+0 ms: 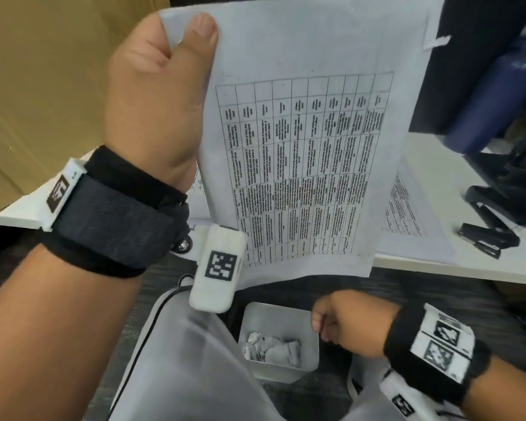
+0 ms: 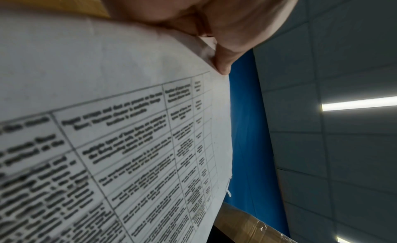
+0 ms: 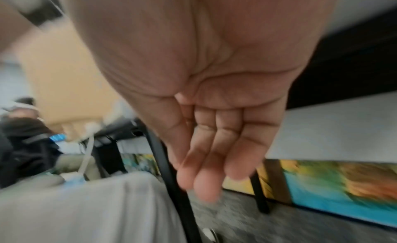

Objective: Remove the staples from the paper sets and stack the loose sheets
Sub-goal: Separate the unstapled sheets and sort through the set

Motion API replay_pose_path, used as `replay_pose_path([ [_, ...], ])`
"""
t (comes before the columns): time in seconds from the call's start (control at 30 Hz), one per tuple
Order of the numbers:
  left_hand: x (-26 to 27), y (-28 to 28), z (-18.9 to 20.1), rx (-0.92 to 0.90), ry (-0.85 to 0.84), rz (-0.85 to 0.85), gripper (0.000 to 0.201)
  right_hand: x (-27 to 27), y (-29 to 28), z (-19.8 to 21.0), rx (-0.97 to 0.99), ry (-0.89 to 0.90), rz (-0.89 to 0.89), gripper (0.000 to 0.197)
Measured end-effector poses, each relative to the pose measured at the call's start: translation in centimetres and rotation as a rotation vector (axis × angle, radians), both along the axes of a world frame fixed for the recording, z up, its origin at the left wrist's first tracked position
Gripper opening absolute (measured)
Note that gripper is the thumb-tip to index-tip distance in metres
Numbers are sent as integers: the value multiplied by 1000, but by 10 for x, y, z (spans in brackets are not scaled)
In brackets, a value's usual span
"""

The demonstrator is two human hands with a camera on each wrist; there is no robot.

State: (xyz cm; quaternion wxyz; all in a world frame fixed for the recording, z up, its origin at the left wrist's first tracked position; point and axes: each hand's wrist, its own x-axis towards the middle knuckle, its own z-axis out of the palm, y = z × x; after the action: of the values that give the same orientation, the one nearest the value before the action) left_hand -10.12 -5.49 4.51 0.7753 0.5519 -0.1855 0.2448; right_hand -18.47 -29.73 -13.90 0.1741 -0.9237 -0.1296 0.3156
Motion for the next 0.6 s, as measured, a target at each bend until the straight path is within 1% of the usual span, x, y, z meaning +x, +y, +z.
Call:
replay_pose_path([
  [0.03,0,0,-4,-1,21,-48,10,-11,-2,26,60,27,6,10],
  [0.07,-2,-2,-5,25,53,-56,11,-19,-7,52,174,56,-13,5],
  [0.1,-5,-4,-5,48,65,-49,13,-24,-12,78,331,47,-64,8],
  [0.13,-7,-7,-6,71,86,-67,14,-26,-18,101,514,-29,-155,17],
  [0.17,-9,-8,-8,80,112,-86,15,-24,-26,120,700,-165,-288,28],
  [0.2,-10,-9,-10,93,148,-103,16,-20,-35,135,880,-337,-444,36],
  [0.23,-12,-12,-12,99,177,-108,15,-16,-46,142,1022,-480,-571,39],
  [0.27,-15,-15,-13,104,207,-133,14,-13,-54,146,1084,-554,-625,44],
  [0.3,-18,-19,-14,103,231,-159,15,-10,-58,144,1087,-619,-645,57],
  [0.33,-21,-22,-14,92,255,-185,15,-8,-60,139,1056,-642,-641,73],
  [0.37,-24,-25,-14,68,284,-211,16,-7,-60,133,1043,-599,-639,81],
  [0.4,-27,-26,-13,41,312,-239,19,-8,-59,128,1061,-511,-651,80],
  [0.43,-28,-26,-15,20,334,-261,24,-10,-59,122,1069,-436,-651,69],
  [0.47,-28,-27,-17,13,360,-280,28,-12,-57,117,1026,-414,-652,55],
  [0.53,-24,-28,-24,11,419,-298,36,-12,-57,107,934,-460,-677,29],
  [0.6,-15,-29,-33,39,478,-289,47,-4,-65,103,918,-516,-740,17],
])
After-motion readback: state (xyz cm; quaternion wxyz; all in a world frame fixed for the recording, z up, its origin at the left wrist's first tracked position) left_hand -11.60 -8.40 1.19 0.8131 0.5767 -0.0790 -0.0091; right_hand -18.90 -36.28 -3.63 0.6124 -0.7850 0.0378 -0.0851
